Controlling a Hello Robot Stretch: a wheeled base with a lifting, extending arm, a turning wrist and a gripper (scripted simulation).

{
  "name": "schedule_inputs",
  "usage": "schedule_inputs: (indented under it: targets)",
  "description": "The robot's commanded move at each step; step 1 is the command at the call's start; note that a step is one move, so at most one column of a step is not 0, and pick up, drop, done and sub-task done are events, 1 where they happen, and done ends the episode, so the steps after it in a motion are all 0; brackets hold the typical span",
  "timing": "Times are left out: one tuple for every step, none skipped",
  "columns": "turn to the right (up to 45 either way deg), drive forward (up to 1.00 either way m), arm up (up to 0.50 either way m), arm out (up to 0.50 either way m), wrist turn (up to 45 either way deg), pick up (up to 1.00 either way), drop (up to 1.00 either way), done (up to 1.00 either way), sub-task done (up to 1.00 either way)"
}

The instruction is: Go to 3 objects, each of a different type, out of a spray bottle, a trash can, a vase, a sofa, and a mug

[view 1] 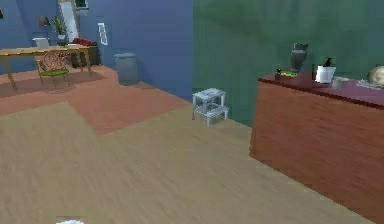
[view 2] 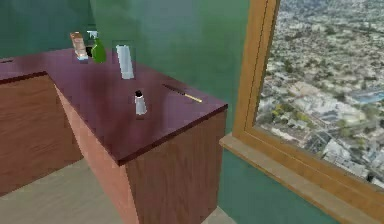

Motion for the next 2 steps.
schedule_inputs:
  targets:
    - [0.0, 0.4, 0.0, 0.0, 0.0, 0.0, 0.0, 0.0, 0.0]
    - [45.0, 0.0, 0.0, 0.0, 0.0, 0.0, 0.0, 0.0, 0.0]
